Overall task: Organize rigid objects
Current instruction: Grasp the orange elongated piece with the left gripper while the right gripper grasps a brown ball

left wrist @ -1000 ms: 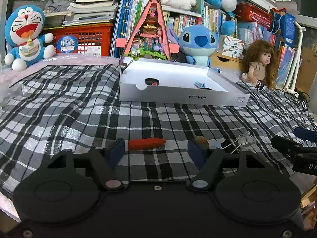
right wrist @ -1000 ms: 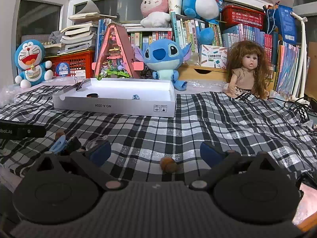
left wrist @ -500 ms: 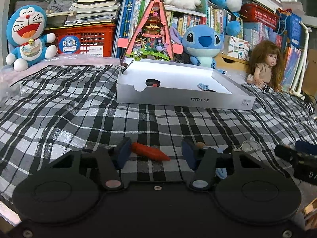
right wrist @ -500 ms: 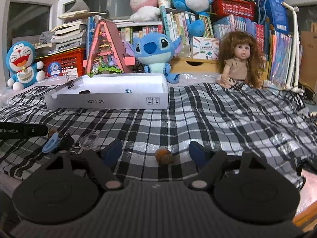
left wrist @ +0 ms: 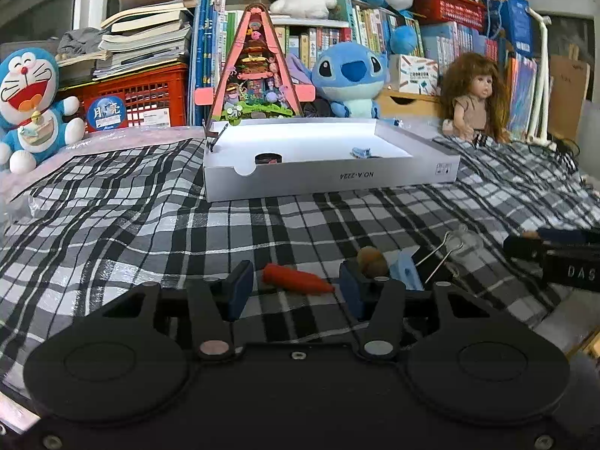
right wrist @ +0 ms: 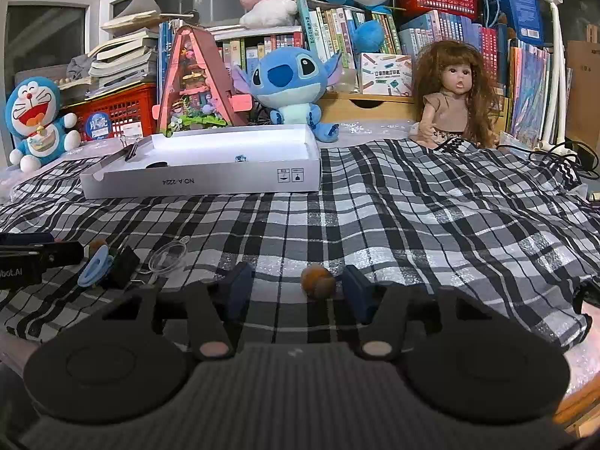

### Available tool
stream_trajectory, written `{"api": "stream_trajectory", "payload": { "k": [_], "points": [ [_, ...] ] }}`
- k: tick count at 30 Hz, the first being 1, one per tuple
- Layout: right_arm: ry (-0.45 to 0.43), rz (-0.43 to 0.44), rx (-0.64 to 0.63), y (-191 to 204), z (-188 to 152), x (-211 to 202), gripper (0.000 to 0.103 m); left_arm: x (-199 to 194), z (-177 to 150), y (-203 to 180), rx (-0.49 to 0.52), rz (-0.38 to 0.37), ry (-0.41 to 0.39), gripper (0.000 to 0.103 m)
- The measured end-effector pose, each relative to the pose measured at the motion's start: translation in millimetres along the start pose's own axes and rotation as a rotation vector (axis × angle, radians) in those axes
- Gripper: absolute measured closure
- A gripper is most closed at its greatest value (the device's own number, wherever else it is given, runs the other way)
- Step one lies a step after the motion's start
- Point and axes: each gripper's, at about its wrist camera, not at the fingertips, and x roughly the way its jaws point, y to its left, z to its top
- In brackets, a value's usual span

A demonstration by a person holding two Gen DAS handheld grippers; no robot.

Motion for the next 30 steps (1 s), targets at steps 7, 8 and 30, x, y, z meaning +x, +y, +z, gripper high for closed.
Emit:
{"api": "stream_trajectory", "payload": {
  "k": [7,8,30],
  "points": [
    [0.005,0.013,-0.019,3,0,0,0.054,1,0,1,0.098,-0.043,0.008,0.054],
    [0.006,0.014,-0.023,3,0,0,0.055,2,0,2,0.098,-0.045,0.008,0.054],
    [-0.012,0.05,-0.026,8,19,1,0.078,1,30,10,-0.041,0.015,0.041,0.064]
  ]
}}
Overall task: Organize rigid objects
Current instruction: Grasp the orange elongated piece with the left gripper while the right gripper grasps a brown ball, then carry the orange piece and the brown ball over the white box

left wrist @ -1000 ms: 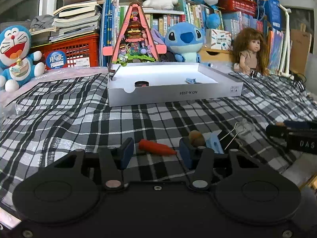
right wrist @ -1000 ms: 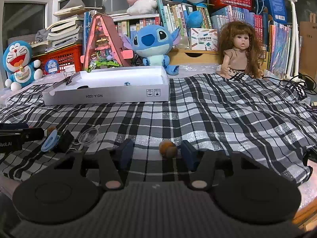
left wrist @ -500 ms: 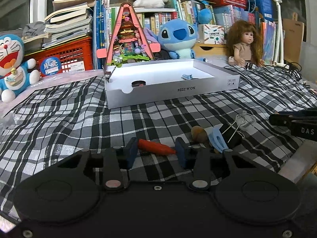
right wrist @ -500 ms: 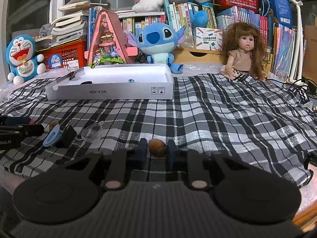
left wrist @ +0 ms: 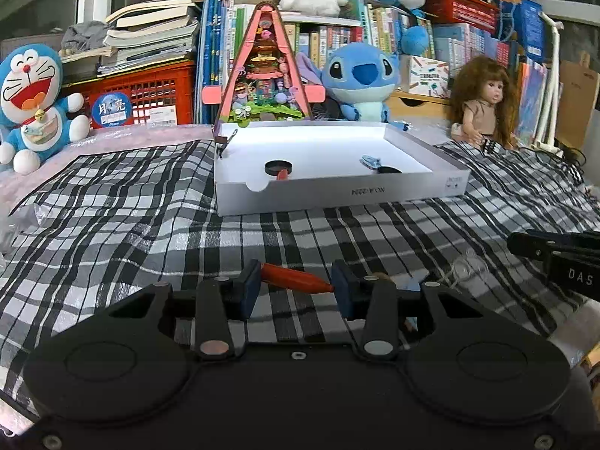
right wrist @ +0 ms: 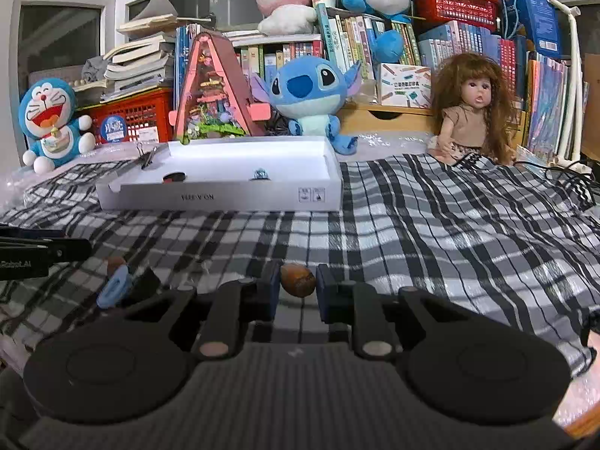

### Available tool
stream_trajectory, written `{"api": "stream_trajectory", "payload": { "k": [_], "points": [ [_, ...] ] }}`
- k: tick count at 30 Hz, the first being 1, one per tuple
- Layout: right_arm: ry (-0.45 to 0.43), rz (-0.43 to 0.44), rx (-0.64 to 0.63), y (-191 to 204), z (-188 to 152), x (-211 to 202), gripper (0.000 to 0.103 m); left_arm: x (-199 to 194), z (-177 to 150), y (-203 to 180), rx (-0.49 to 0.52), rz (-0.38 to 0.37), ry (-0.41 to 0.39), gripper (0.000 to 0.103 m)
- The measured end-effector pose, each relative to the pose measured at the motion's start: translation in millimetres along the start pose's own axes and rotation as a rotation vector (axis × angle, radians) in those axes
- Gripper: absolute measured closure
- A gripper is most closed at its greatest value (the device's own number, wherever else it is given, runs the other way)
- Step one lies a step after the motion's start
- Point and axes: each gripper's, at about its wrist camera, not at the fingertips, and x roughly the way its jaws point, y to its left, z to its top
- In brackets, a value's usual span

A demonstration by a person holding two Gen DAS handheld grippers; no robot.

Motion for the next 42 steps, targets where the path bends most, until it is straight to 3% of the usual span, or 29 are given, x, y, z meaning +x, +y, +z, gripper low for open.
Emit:
{"api": "stream_trajectory", "payload": {
  "k": [20,42],
  "points": [
    [0.003,0.047,0.029,6,57,40,0.078,38,68,0,-0.046,-0.002,-0.005,0.064],
    [0.083,0.063,0.085,11,106,109,0.078,105,118,16,-0.125,0.018,0.043,0.064]
  ]
}}
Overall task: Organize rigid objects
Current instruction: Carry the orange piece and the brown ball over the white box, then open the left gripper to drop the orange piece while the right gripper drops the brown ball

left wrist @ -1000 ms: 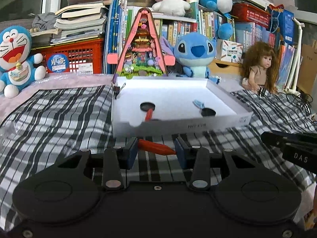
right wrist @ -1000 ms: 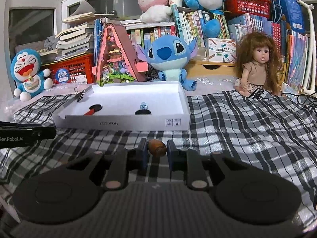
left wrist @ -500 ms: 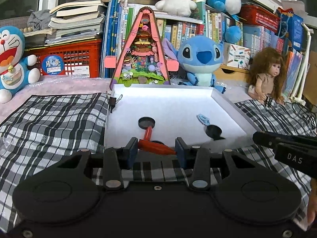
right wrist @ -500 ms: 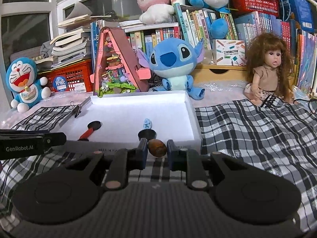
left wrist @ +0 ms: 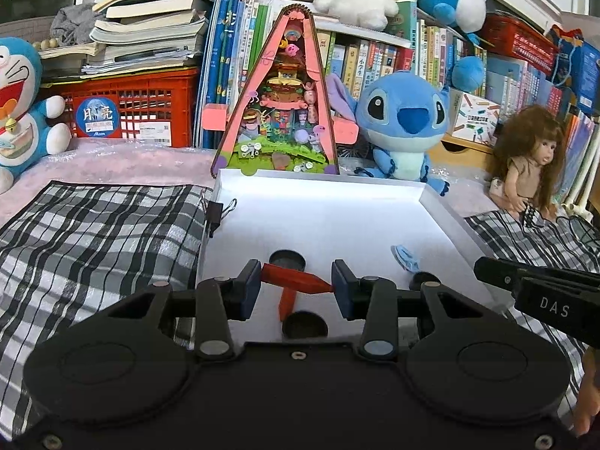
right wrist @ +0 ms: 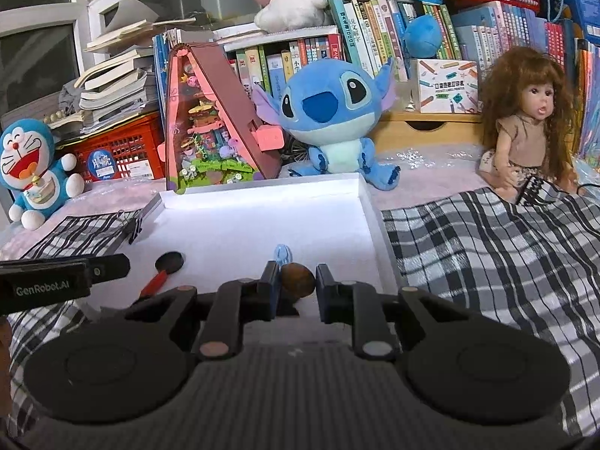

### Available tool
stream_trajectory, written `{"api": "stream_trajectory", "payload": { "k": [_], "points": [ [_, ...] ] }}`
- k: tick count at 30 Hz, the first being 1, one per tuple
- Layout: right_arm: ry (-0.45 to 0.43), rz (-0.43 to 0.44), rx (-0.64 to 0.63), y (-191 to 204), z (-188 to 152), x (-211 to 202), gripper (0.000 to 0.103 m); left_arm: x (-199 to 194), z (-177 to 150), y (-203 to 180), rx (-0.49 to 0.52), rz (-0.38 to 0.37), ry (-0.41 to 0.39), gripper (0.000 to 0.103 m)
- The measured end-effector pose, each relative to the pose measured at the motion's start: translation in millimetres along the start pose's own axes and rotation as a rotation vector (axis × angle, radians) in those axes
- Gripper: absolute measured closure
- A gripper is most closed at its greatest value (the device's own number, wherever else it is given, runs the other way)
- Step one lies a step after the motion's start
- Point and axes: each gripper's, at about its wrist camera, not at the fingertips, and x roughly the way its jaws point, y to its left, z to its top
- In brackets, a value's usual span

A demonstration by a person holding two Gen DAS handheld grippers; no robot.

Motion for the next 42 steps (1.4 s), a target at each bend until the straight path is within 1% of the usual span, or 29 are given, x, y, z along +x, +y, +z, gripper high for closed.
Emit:
{"api": "stream_trajectory", "payload": {
  "k": [9,12,15,17,20,22,28,33,42],
  "points": [
    [0.026,0.0,0.001,4,20,25,0.078,34,18,3,-0.034,0.008,0.034,0.064],
    [0.054,0.007,0.023,2,26,35,0.078,44,22,3,-0.035,0.004,0.051,0.064],
    [0.091,0.016,0.057,-2,32,48,0.078,58,29,5,-0.049,-0.008,0.096,0.064],
    [0.117,0.016,0.076,-4,37,57,0.078,68,33,8,-0.077,-0.005,0.122,0.064],
    [0.142,0.014,0.089,-6,40,68,0.078,80,37,12,-0.117,0.0,0.14,0.064],
    [0.155,0.015,0.093,-5,41,75,0.078,87,39,13,-0.126,0.002,0.147,0.064],
    [0.177,0.002,0.058,3,44,95,0.078,105,44,12,-0.119,0.051,0.164,0.064],
    [0.19,0.01,0.068,9,50,110,0.078,115,46,11,-0.105,0.074,0.163,0.064],
    [0.215,0.009,0.058,13,44,128,0.078,125,38,5,-0.059,0.087,0.169,0.064]
  ]
}}
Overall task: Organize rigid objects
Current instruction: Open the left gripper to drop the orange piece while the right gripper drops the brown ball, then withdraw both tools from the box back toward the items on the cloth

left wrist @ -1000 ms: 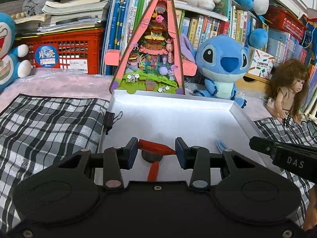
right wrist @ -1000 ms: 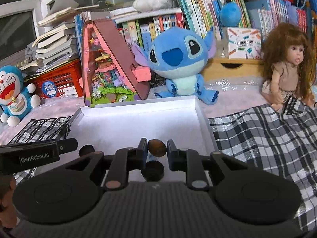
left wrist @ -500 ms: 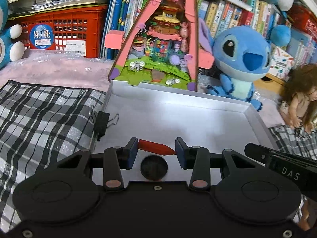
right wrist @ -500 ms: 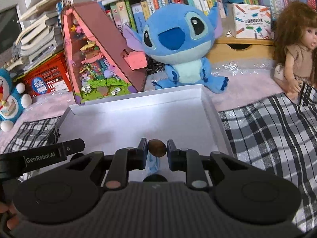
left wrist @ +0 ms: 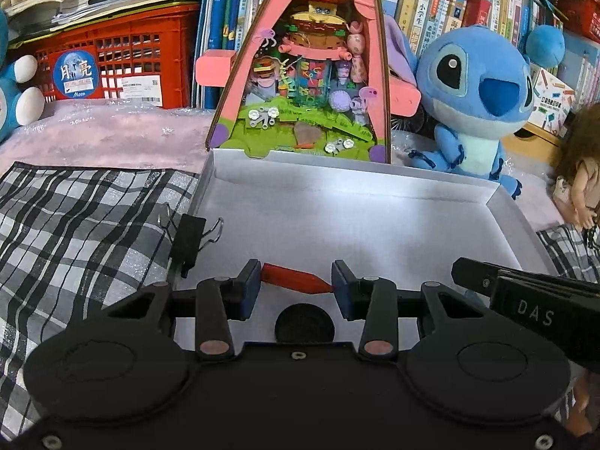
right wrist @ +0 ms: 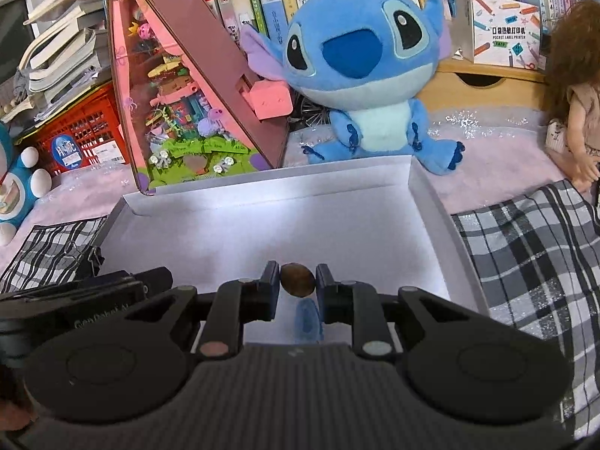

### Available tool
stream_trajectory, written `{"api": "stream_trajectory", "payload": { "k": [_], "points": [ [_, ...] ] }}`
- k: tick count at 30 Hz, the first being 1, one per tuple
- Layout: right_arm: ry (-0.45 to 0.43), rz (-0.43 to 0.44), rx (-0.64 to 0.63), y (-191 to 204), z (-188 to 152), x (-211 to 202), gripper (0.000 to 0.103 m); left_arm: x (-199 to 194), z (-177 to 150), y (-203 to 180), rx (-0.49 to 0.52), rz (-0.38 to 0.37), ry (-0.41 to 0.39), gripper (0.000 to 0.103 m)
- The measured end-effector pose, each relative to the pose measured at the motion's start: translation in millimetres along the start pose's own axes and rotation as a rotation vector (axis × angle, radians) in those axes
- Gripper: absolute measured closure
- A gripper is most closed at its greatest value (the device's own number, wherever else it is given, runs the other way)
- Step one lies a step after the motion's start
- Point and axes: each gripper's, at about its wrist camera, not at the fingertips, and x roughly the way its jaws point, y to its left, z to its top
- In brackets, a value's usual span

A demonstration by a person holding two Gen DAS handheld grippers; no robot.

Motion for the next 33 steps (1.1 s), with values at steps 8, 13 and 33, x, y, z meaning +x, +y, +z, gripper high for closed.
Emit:
{"api": "stream_trajectory", "payload": {
  "k": [8,13,33],
  "points": [
    [0.006,-0.012,0.005,-2,-2,7,0.078,1,-2,-4,0.017,0.005,-0.013,0.064],
    [0.012,-0.026,0.006,-2,-3,9,0.078,1,-5,-6,0.035,0.012,-0.027,0.064],
    [-0.094,0.017,0.012,-15,-15,-36,0.028,-60,-9,14,0.035,-0.028,-0.071,0.026]
  ]
}}
